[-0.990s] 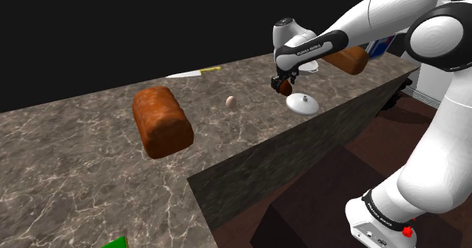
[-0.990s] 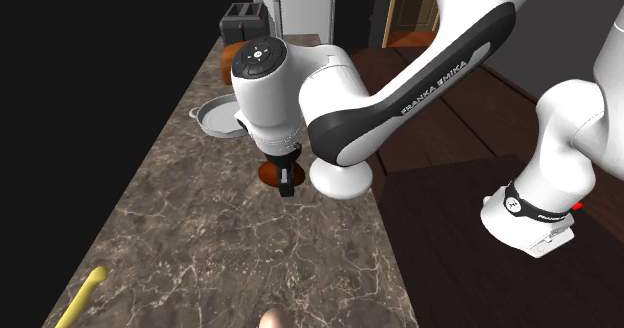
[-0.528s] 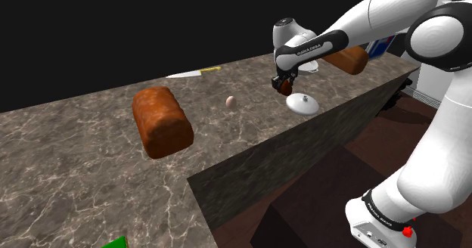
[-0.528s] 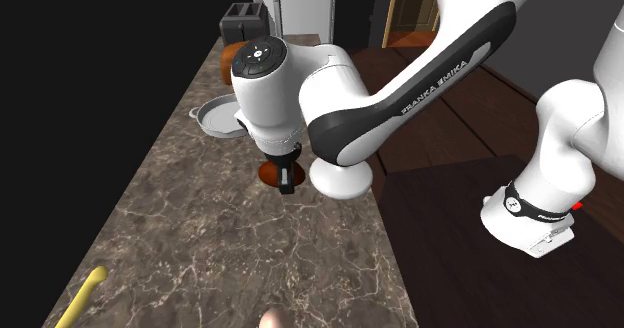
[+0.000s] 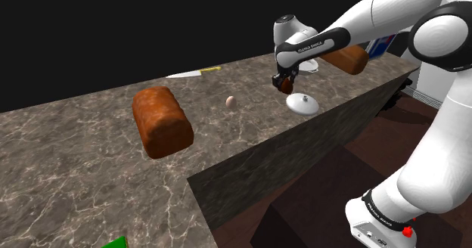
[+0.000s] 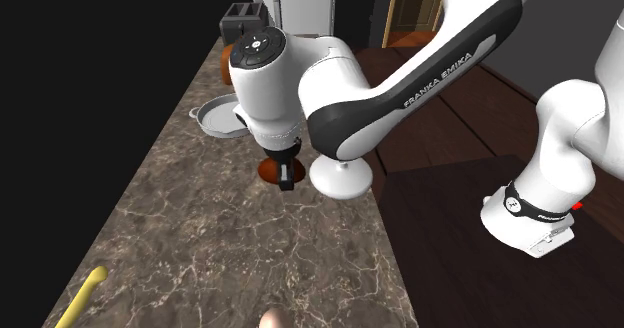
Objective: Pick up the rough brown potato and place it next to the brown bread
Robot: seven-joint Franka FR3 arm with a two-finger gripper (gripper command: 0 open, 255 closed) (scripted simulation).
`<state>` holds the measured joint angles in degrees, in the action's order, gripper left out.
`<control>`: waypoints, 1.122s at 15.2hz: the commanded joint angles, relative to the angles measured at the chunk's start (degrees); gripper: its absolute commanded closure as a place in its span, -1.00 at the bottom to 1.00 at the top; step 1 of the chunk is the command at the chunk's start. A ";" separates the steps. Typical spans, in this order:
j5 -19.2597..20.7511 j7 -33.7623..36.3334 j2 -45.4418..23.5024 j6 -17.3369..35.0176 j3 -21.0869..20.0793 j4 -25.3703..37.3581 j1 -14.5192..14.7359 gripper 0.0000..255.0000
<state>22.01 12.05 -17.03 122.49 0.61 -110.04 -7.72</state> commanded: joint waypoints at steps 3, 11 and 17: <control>-0.52 -0.86 1.46 -2.37 -0.16 1.01 0.05 1.00; -1.47 -2.70 4.05 -7.44 -0.39 3.74 0.13 1.00; -2.07 -4.03 5.55 -11.37 -0.52 6.34 0.22 1.00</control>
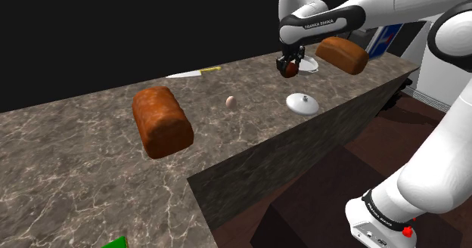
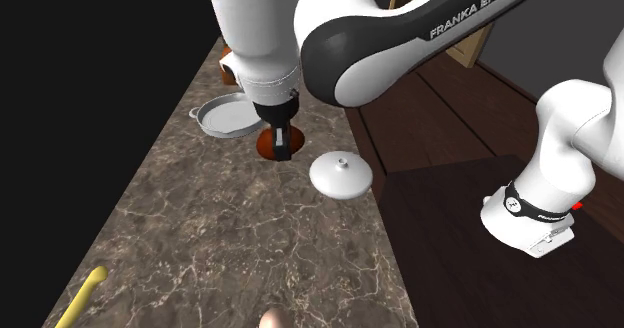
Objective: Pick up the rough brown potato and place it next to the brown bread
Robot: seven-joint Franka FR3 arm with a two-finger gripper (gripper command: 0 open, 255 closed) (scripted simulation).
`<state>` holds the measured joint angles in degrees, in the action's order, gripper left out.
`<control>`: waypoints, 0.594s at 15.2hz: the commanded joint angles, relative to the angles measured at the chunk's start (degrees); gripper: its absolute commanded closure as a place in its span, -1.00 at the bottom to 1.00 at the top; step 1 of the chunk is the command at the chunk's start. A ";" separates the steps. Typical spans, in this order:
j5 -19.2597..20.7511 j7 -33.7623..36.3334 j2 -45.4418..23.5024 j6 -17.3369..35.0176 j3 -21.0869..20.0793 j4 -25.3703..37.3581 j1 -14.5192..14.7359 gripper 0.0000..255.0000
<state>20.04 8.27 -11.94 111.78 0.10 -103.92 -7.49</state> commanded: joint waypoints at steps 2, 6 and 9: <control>-0.27 -0.70 0.87 -1.99 -0.05 1.20 0.03 1.00; -0.58 -1.56 1.57 -4.69 -0.12 3.32 0.10 1.00; -0.79 -2.20 1.98 -6.75 -0.16 5.06 0.16 1.00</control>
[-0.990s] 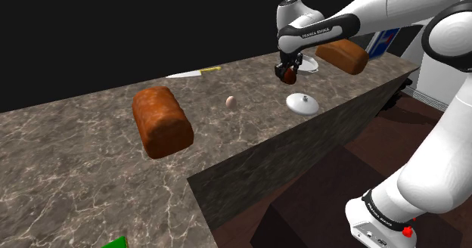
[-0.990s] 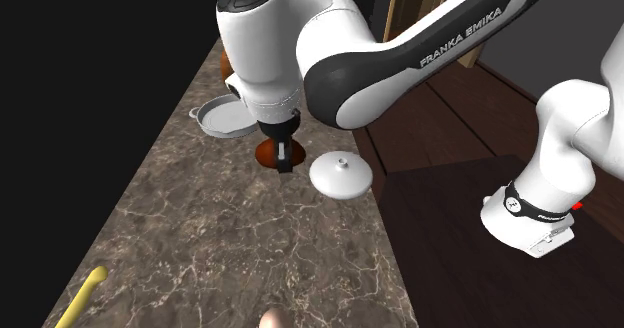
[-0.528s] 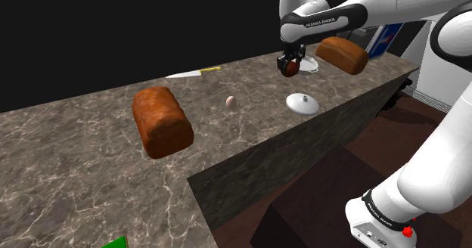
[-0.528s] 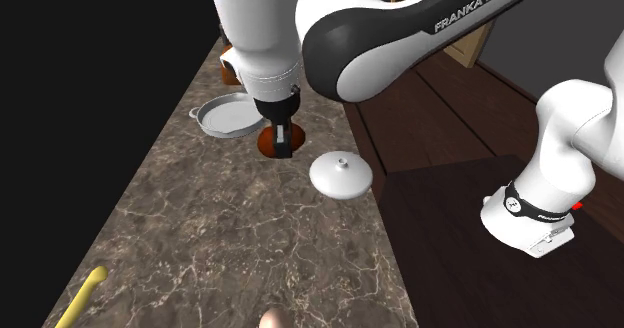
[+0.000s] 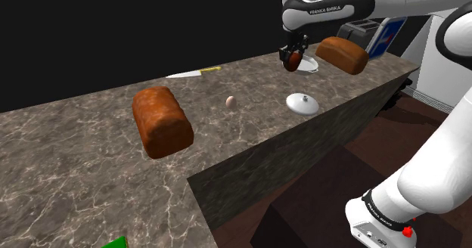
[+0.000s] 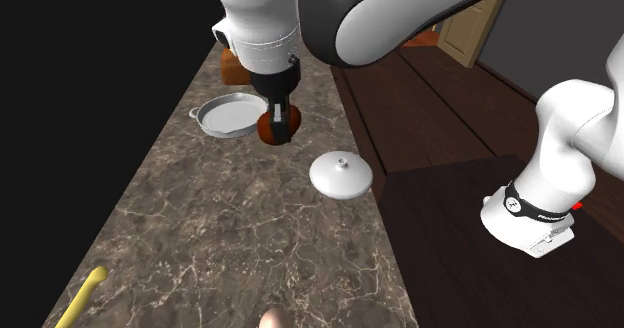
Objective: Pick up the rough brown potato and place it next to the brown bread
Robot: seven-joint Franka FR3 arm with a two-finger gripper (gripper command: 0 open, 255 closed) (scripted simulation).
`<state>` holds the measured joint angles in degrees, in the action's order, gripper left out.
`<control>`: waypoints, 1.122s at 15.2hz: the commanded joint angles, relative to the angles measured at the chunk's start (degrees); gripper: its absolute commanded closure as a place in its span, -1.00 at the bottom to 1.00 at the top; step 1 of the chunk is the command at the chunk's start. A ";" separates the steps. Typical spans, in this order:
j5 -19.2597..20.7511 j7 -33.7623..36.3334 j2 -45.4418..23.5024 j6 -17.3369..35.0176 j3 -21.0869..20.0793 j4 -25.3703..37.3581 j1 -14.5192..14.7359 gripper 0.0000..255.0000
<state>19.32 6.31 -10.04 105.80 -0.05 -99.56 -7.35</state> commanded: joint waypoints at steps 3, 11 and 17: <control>-0.25 -0.87 0.38 -2.85 -0.06 2.57 0.08 1.00; -0.60 -2.57 0.63 -8.58 -0.15 8.28 0.27 1.00; -0.71 -6.75 1.07 -8.98 1.46 9.55 -1.96 1.00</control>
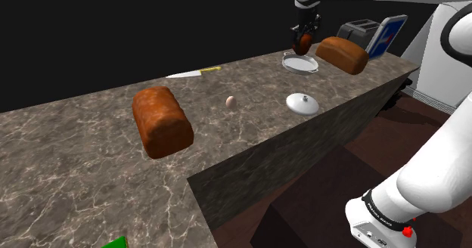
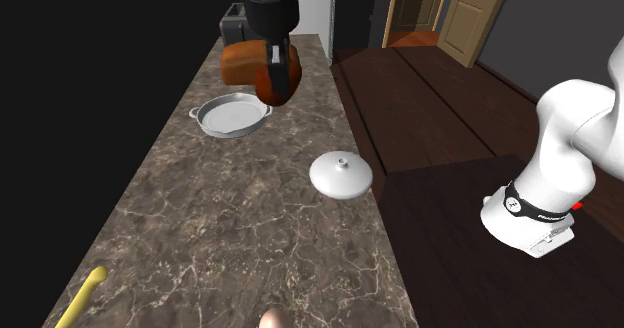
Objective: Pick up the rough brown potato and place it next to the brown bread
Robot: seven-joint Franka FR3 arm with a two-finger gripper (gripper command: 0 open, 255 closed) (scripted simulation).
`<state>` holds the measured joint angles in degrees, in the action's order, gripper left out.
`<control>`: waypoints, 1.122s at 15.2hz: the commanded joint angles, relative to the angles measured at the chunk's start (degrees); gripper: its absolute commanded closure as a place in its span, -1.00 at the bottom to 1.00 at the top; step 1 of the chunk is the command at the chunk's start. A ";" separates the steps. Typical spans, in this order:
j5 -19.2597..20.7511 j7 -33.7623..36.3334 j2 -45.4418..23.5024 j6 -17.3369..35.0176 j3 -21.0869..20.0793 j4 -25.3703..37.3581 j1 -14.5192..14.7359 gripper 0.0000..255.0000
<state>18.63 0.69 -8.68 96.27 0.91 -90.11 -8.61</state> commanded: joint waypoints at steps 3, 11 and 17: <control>-0.12 -4.76 -0.25 2.07 2.15 -0.21 -2.97 1.00; -1.15 -14.76 -2.69 5.32 6.37 2.28 -9.20 1.00; -2.91 -22.47 -6.99 6.67 9.09 7.57 -14.22 1.00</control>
<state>16.08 -20.51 -14.63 102.53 9.58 -83.57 -21.97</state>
